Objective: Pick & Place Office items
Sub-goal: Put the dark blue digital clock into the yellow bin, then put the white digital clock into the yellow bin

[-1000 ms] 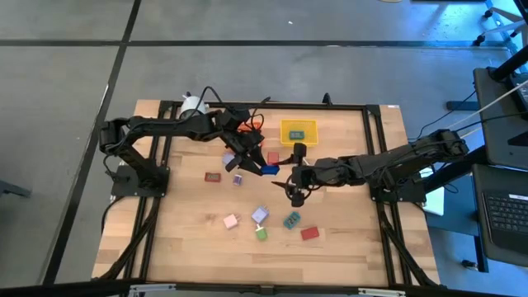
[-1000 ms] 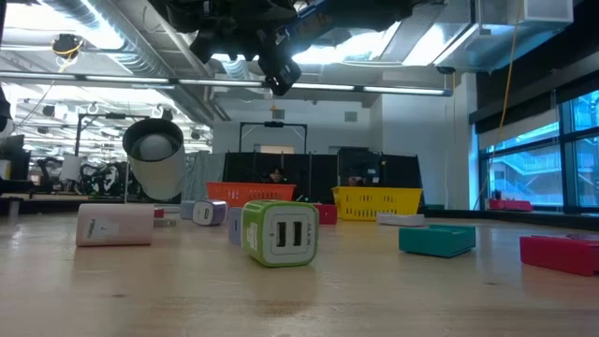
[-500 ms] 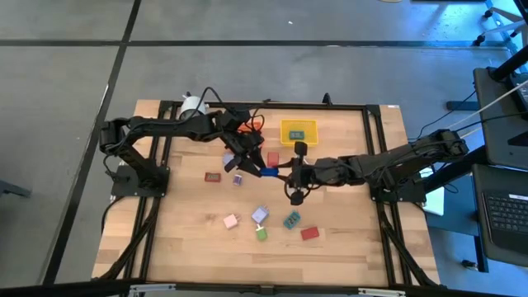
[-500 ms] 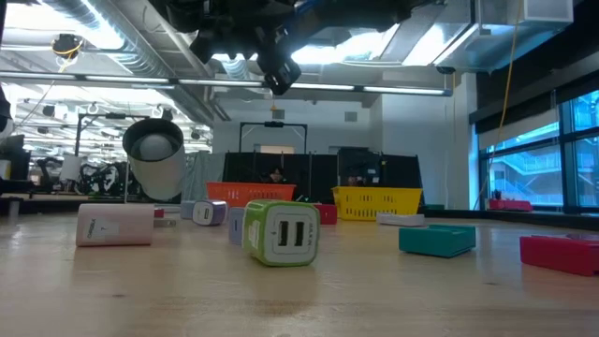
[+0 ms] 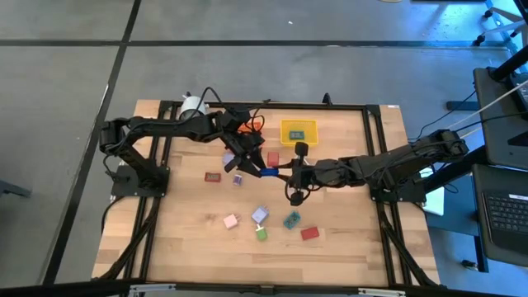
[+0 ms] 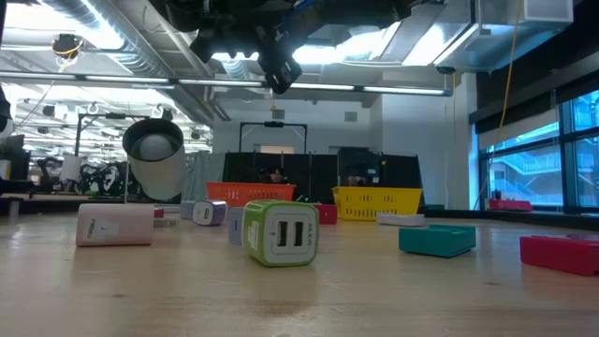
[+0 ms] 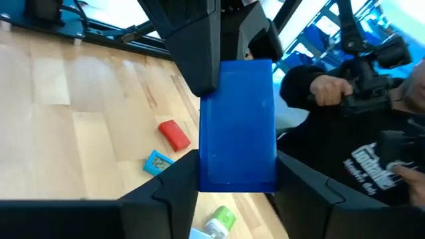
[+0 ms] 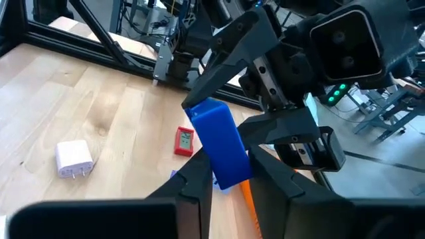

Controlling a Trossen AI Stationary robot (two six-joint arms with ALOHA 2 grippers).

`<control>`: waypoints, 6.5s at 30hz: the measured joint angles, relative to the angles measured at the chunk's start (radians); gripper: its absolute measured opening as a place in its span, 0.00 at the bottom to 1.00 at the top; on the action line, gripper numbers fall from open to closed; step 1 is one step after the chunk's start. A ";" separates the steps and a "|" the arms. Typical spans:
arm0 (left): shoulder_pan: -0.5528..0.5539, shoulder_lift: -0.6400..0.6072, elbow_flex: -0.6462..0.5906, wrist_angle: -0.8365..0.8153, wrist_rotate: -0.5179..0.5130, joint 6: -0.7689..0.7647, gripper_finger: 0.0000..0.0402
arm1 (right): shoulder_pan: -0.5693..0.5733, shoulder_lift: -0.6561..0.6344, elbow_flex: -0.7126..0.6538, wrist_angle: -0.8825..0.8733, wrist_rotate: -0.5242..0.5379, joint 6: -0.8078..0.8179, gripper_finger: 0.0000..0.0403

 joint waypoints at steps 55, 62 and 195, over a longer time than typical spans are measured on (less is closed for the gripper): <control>0.000 -0.239 -0.001 -0.294 -0.524 0.231 0.62 | -0.187 -0.008 0.018 -0.112 0.075 0.045 0.15; -0.072 -0.342 -0.003 -0.428 -0.684 0.266 0.60 | -0.233 -0.019 0.018 -0.143 0.079 0.064 0.15; -0.110 -0.404 -0.193 -0.276 -0.999 0.236 0.56 | -0.373 -0.259 -0.139 -0.539 -0.127 0.694 0.58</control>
